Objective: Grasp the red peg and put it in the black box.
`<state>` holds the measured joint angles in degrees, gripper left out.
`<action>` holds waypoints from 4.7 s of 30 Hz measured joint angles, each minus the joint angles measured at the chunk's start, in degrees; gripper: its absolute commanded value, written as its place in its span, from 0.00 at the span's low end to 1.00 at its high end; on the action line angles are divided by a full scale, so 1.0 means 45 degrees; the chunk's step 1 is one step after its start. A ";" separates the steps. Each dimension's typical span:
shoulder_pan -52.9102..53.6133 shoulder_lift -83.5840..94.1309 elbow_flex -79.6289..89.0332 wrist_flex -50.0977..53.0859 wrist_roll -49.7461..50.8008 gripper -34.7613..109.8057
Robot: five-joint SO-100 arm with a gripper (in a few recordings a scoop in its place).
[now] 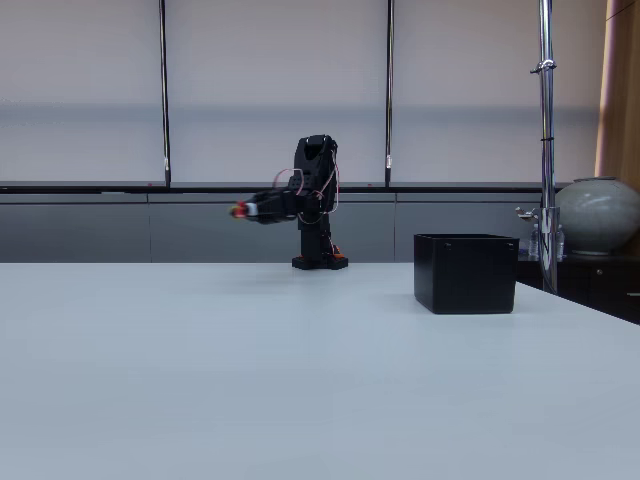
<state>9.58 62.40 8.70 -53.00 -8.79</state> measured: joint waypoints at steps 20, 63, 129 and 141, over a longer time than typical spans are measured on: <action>-0.7539 0.3926 0.3125 -0.0957 0.0957 0.24; -0.9219 0.7793 0.7109 -0.1680 0.1934 0.40; -0.2695 -1.5605 -0.1875 2.6426 0.1934 0.24; -0.2695 -1.5820 -0.1855 2.8340 0.1777 0.24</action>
<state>-2.55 -8.79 0.35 74.53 -0.79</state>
